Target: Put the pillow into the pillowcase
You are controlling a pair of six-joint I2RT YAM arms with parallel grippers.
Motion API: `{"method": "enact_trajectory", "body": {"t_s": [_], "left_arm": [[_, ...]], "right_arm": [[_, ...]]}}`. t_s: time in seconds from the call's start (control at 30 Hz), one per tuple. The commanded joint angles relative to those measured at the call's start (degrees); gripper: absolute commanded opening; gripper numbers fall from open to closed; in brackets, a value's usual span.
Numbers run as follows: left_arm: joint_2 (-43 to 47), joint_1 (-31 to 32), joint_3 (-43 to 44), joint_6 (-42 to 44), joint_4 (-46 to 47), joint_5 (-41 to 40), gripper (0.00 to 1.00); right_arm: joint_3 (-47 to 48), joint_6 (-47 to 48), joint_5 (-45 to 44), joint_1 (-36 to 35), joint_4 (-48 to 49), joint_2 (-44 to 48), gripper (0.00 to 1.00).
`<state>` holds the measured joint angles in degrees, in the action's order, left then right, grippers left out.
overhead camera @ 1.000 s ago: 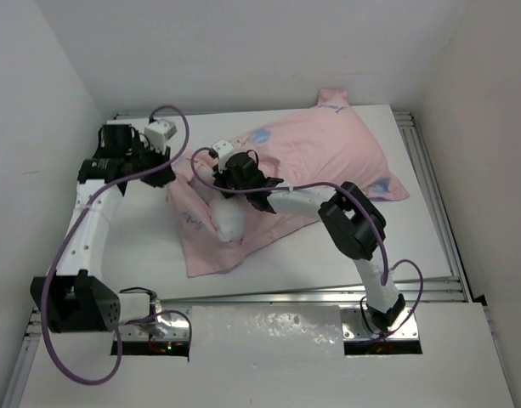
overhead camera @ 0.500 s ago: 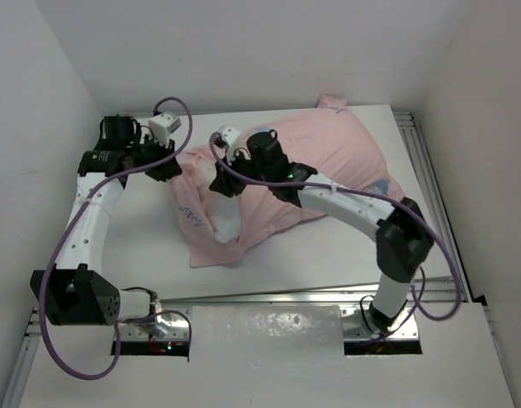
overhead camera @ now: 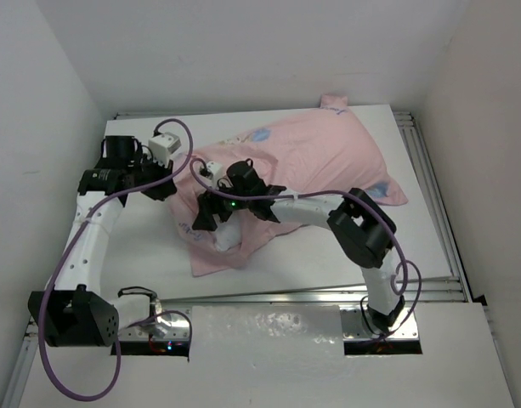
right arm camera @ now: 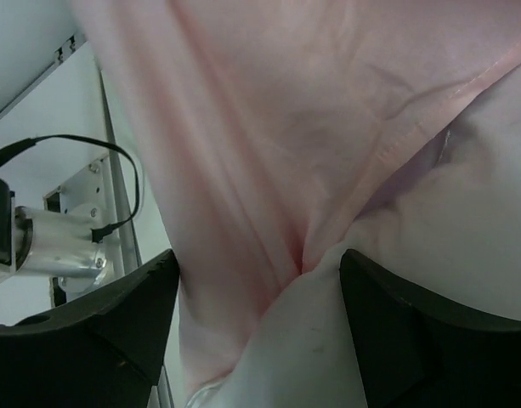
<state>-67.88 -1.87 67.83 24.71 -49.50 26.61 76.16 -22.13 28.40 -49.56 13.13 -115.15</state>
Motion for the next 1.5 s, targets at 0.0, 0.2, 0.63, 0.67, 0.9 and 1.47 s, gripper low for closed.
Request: {"method": "enact_trajectory", "body": {"t_s": [0.0, 0.2, 0.63, 0.67, 0.9, 1.47], "left_arm": [[2.05, -0.24, -1.47, -2.12, 2.91, -1.91, 0.00], [2.05, -0.24, -6.91, -7.46, 7.29, -4.81, 0.00], [1.61, -0.07, -13.95, -18.11, 12.75, 2.12, 0.62], [1.26, 0.20, -13.96, -18.03, 12.84, 2.39, 0.63], [-4.80, 3.27, -16.94, -19.88, 17.67, -4.10, 0.64], [-4.20, 2.49, -8.42, -7.58, 6.17, -5.78, 0.00]], "right_arm": [[3.38, -1.69, 1.48, -1.15, 4.54, -2.09, 0.74], [0.58, -4.93, -2.20, -4.84, 10.06, -4.99, 0.12], [-4.44, -2.83, -7.05, -6.77, 12.72, -2.53, 0.00], [-4.35, -2.66, -7.05, -7.04, 12.80, -2.53, 0.00], [-3.91, -0.55, -5.90, -8.88, 12.80, -0.69, 0.00], [-6.63, 12.11, -10.91, -7.30, -11.26, 19.85, 0.70]]}}
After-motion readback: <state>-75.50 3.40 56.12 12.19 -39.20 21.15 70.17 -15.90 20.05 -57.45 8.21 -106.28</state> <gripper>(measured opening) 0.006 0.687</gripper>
